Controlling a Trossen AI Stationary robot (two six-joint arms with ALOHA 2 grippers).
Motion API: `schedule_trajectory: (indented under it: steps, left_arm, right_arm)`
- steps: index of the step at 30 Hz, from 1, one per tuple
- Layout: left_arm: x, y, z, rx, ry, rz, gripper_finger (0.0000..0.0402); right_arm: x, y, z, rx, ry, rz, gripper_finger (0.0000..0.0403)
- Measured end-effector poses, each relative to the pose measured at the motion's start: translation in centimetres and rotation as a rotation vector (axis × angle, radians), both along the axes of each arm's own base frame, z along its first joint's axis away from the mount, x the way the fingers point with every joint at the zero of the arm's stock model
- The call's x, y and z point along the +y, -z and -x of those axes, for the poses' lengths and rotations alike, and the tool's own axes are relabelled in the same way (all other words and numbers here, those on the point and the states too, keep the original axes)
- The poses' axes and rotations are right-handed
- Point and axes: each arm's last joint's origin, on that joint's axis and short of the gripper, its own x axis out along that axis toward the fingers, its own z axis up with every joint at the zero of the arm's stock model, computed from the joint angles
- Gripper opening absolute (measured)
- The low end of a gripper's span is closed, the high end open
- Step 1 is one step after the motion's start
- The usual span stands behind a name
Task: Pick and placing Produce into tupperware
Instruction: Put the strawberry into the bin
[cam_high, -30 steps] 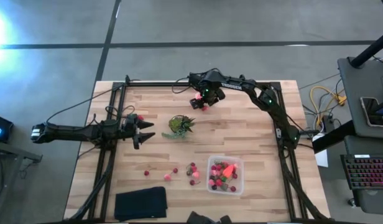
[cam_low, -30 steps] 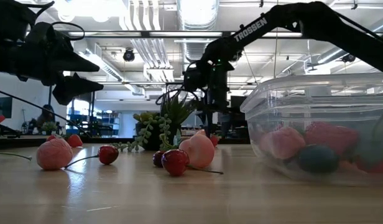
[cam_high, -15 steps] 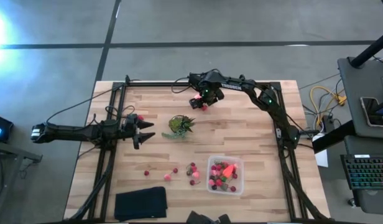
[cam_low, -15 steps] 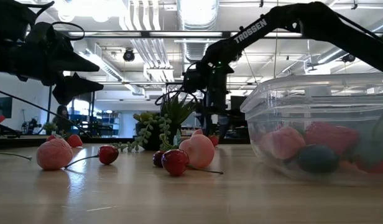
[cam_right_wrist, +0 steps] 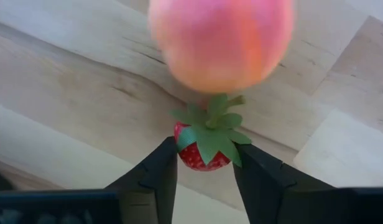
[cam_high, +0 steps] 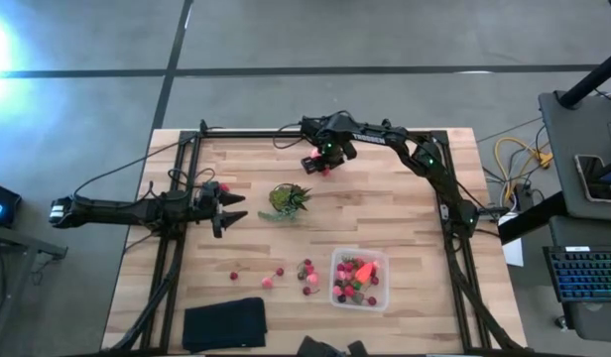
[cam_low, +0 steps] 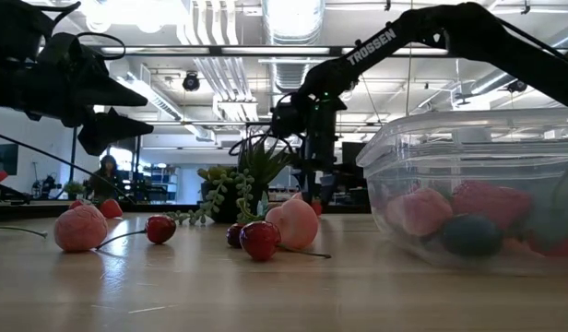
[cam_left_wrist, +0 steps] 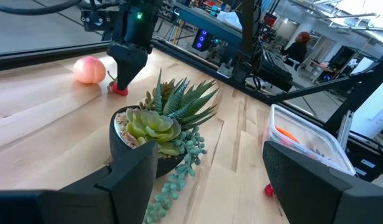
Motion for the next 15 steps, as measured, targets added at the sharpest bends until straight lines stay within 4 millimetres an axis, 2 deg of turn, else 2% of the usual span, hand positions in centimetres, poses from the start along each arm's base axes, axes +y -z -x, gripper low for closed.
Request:
schedule_trajectory:
  steps: [9,12,15]
  left_arm:
    - [0.0,0.0,0.0,0.000,0.000,0.000,0.0277]
    - [0.0,0.0,0.0,0.000,0.000,0.000,0.0277]
    - [0.0,0.0,0.0,0.000,0.000,0.000,0.0277]
  right_arm:
    - [0.2,-0.9,-0.3,-0.052,-0.039,-0.039,0.0132]
    - [1.6,-2.9,-0.4,-0.071,-0.100,-0.087,0.0133]
    - [4.5,-6.2,0.0,-0.048,-0.190,-0.105,0.0131]
